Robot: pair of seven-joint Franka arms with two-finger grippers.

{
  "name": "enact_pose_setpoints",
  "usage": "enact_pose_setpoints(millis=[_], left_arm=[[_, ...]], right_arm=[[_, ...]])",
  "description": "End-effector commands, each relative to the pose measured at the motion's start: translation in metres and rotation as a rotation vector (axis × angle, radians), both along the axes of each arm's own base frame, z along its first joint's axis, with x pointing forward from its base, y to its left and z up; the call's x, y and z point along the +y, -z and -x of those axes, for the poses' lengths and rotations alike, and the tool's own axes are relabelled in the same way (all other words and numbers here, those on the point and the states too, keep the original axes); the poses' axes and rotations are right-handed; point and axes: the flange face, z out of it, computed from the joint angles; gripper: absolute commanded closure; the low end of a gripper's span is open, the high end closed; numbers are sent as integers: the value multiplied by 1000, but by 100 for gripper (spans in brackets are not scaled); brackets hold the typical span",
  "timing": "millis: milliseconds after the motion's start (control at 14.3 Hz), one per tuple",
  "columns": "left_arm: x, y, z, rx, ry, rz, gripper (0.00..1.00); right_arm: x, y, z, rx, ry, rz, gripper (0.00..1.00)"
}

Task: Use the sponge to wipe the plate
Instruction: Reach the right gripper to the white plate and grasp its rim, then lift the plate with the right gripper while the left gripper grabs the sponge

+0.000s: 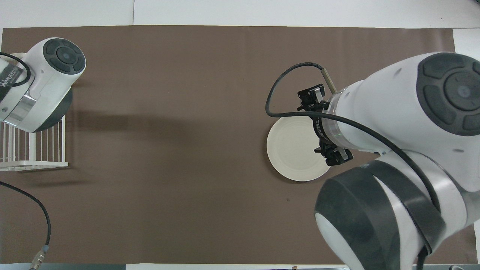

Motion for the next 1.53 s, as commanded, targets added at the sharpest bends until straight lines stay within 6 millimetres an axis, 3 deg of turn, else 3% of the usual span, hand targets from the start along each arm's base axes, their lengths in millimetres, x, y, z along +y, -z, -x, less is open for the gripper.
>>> enact_pose_setpoints(millis=[0, 209, 419, 628, 767, 977, 1116, 1465], left_arm=[[-9, -38, 1, 17, -55, 104, 100], [-32, -77, 7, 39, -170, 343, 100], [-58, -89, 17, 76, -213, 585, 100], [-49, -123, 31, 81, -280, 921, 100], [-56, -133, 40, 128, -289, 1094, 100], [-64, -129, 53, 209, -295, 1355, 100], [-68, -116, 69, 239, -283, 1490, 100], [-87, -65, 128, 145, -285, 1867, 100]], right_arm=[[11, 12, -7, -3, 47, -32, 0], [18, 20, -7, 27, 41, -64, 0], [15, 21, -8, 33, 46, -47, 0], [6, 19, -13, 25, 69, -53, 0], [10, 15, -14, 23, 68, -66, 0], [21, 6, -22, 21, 66, -49, 0], [44, 16, -25, 115, 29, 5, 0], [84, 24, -40, 199, 86, 75, 0]])
